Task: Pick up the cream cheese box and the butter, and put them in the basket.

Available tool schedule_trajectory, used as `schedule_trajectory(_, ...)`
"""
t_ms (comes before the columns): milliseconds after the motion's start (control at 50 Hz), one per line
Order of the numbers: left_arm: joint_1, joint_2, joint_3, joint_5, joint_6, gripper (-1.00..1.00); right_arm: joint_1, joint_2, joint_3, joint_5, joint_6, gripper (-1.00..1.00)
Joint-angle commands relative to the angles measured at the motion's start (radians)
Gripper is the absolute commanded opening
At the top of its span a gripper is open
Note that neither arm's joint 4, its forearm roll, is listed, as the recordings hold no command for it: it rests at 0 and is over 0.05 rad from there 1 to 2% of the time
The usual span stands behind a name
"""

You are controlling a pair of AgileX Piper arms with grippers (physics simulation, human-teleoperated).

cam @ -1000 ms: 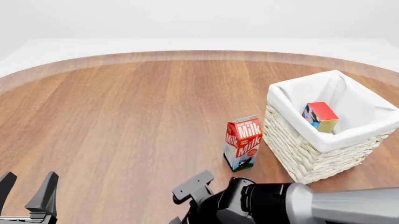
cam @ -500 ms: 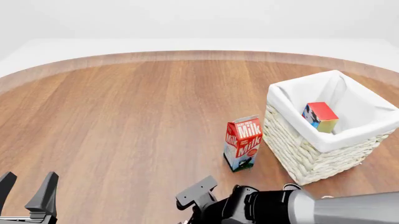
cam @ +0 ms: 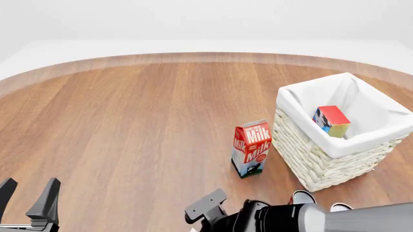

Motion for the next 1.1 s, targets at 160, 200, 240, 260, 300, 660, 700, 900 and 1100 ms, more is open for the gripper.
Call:
schedule_trajectory(160,0.0,0.0,0.0,0.0,0.0,1.0,-0.019,0.001,0.003,0.001,-0.016,1.0)
schedule_trajectory(200,0.0,0.0,0.0,0.0,0.0,1.0,-0.023,0.002,0.0,0.004,-0.019,1.0)
schedule_trajectory(240,0.0,0.0,0.0,0.0,0.0,1.0,-0.022,0.002,-0.001,0.005,-0.019,1.0)
schedule_trajectory(260,0.0,0.0,0.0,0.0,0.0,1.0,-0.022,0.005,-0.001,0.002,-0.019,1.0)
schedule_trajectory(300,0.0,0.0,0.0,0.0,0.0,1.0,-0.02,0.008,0.003,-0.003,-0.016,1.0)
schedule_trajectory(660,0.0,0.0,0.0,0.0,0.0,1.0,-0.005,0.028,0.024,-0.046,0.007,1.0)
schedule_trajectory(700,0.0,0.0,0.0,0.0,0.0,1.0,-0.005,0.027,0.024,-0.047,0.007,1.0)
schedule_trajectory(900,0.0,0.0,0.0,0.0,0.0,1.0,-0.028,0.025,0.017,-0.038,-0.007,-1.0)
schedule_trajectory(1100,0.0,0.0,0.0,0.0,0.0,1.0,-0.035,0.015,-0.006,-0.011,-0.026,-1.0)
